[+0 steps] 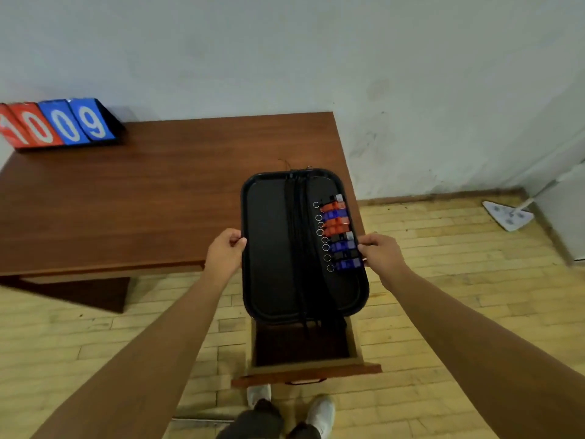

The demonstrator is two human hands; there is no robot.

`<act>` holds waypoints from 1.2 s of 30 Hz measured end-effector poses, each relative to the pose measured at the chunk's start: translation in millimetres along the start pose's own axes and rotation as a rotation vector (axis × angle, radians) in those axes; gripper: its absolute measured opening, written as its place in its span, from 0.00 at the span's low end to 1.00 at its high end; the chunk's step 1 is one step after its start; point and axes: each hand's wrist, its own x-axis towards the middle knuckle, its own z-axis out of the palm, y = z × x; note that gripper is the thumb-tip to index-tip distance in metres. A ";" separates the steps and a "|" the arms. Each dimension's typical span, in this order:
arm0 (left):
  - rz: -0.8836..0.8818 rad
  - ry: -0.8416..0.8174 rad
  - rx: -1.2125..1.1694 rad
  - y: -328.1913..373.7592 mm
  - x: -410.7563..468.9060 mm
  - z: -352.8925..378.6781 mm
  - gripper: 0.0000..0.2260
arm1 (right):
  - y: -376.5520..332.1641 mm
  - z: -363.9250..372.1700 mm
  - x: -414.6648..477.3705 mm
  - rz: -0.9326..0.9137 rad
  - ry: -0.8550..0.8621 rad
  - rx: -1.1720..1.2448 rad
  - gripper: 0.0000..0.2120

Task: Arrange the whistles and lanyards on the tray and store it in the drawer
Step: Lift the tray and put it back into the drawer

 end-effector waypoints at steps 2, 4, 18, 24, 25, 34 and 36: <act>-0.015 0.001 0.021 -12.6 -13.9 7.5 0.06 | 16.3 3.1 -2.4 0.027 -0.012 -0.018 0.13; -0.042 -0.011 -0.011 -23.9 -26.5 14.7 0.05 | 34.6 6.3 -6.2 0.057 -0.030 -0.031 0.13; -0.088 -0.139 -0.011 -104.1 -66.8 53.0 0.06 | 138.0 29.0 -43.6 0.207 -0.006 -0.077 0.12; -0.137 -0.168 -0.008 -128.0 -83.1 64.7 0.06 | 165.1 30.0 -55.7 0.252 -0.050 -0.138 0.08; -0.143 -0.170 -0.003 -133.1 -84.8 68.2 0.06 | 169.3 30.2 -55.8 0.264 -0.049 -0.131 0.08; -0.218 -0.205 0.020 -166.9 -77.0 104.8 0.06 | 202.3 33.7 -39.5 0.347 -0.057 -0.161 0.07; -0.226 -0.200 0.018 -171.6 -73.4 111.1 0.05 | 209.5 35.9 -33.8 0.352 -0.065 -0.162 0.08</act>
